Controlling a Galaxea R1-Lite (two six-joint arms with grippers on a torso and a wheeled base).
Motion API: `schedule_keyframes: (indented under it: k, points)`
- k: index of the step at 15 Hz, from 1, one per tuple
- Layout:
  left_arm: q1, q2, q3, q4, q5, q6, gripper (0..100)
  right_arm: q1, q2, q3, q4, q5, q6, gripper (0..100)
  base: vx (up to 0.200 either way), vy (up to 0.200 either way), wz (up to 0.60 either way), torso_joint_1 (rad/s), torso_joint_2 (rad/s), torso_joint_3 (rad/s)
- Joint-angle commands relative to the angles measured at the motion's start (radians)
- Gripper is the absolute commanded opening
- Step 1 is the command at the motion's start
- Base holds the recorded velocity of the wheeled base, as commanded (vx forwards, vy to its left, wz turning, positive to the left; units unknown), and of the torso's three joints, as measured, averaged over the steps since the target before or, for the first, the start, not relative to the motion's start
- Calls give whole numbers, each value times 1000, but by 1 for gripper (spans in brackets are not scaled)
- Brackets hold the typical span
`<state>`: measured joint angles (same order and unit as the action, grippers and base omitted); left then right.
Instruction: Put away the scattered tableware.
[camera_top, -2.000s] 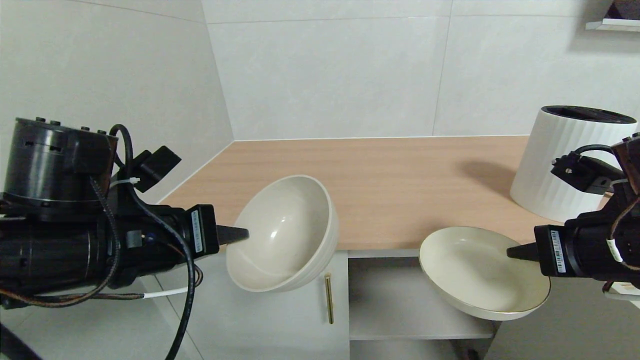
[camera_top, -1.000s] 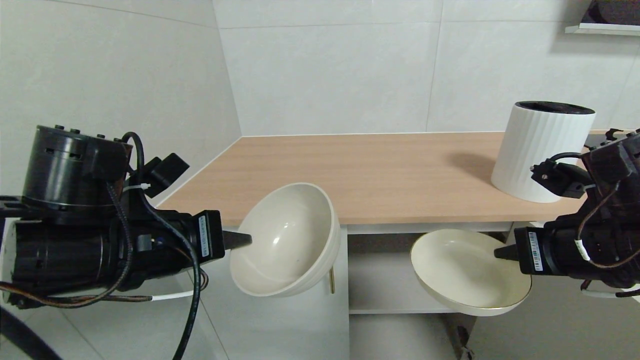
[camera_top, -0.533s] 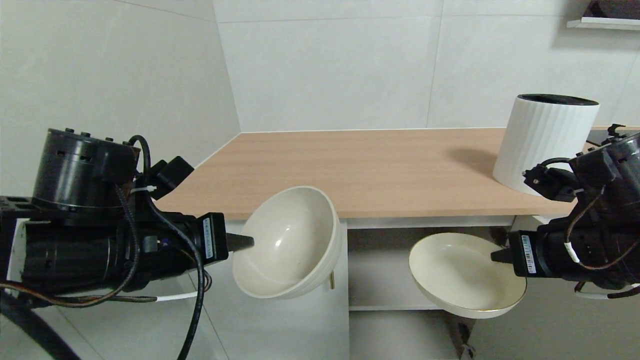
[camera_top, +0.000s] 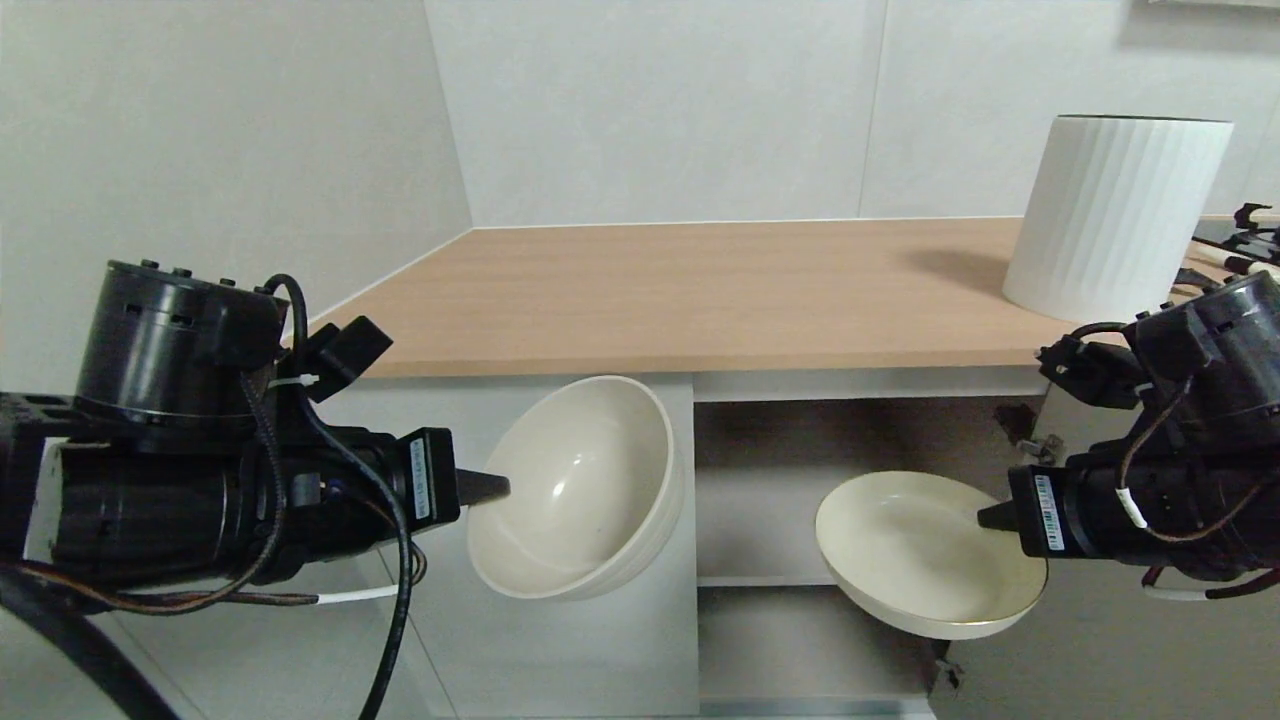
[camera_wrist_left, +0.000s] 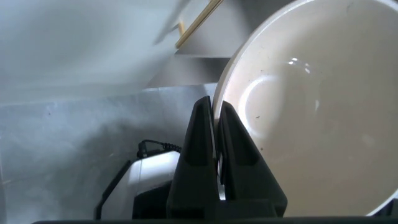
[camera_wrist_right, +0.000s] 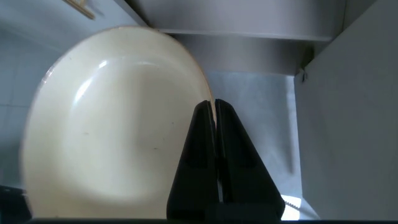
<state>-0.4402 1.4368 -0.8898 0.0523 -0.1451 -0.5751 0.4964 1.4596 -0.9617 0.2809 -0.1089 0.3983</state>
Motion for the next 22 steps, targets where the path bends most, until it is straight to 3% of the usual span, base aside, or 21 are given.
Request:
schedule_keyframes:
  k: [1,4,10,17,22]
  points:
    - [0,2,0,0,-1,0,0,-1,7,0,0,0,1,0,0,0,0,-124,452,320]
    - [0,4,0,0,-1,0,0,-1,8,0,0,0,-1,0,0,0,0,-82,378,292]
    - [0,8,0,0,-1,0,0,-1,53,-5,-17,0,-1,0,0,0,0,-13,49,34]
    - [-2,39,0,0,-1,1,0,-52,521,-29,-404,-18,14,0,0,0,0,0,0,0]
    - [-3,50,0,0,1,0,0,-98,829,-140,-624,-141,120,0,0,0,0,0,0,0]
